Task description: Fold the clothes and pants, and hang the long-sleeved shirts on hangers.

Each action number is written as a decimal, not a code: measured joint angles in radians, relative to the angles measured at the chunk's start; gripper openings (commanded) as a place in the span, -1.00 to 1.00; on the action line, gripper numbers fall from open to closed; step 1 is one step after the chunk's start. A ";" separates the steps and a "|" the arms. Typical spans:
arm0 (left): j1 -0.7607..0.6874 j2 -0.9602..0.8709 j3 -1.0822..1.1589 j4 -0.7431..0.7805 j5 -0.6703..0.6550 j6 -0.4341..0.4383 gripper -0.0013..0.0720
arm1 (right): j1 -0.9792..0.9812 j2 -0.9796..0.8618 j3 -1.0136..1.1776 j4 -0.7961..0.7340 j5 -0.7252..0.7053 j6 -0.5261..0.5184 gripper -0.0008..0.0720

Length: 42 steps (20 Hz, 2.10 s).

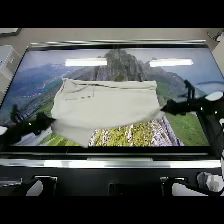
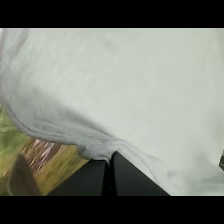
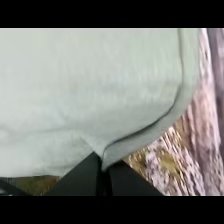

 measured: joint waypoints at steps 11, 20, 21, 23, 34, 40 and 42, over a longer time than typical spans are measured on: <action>-0.011 0.008 1.068 0.107 -0.041 0.055 -0.91 | 0.285 0.145 0.835 -0.342 -0.102 0.266 -0.89; -0.012 0.152 1.418 0.502 -0.245 -0.183 -0.91 | 0.298 0.477 0.959 -0.472 0.064 0.472 -0.89; -0.012 0.143 1.407 0.515 -0.248 -0.199 -0.91 | 0.298 0.466 0.957 -0.479 0.070 0.486 -0.89; -0.013 0.093 1.355 0.526 -0.264 -0.217 -0.90 | 0.298 0.414 0.937 -0.483 0.075 0.504 -0.89; -0.164 -0.689 1.009 0.411 0.031 -0.087 -0.91 | 0.298 -0.366 0.854 -0.426 -0.045 0.506 -0.88; -0.200 -1.053 1.172 0.259 0.157 -0.094 -0.26 | 0.298 -0.631 0.853 -0.407 -0.269 0.557 -0.09; -0.201 -1.101 1.221 0.228 0.157 -0.101 0.98 | 0.294 -0.654 0.858 -0.404 -0.307 0.568 0.68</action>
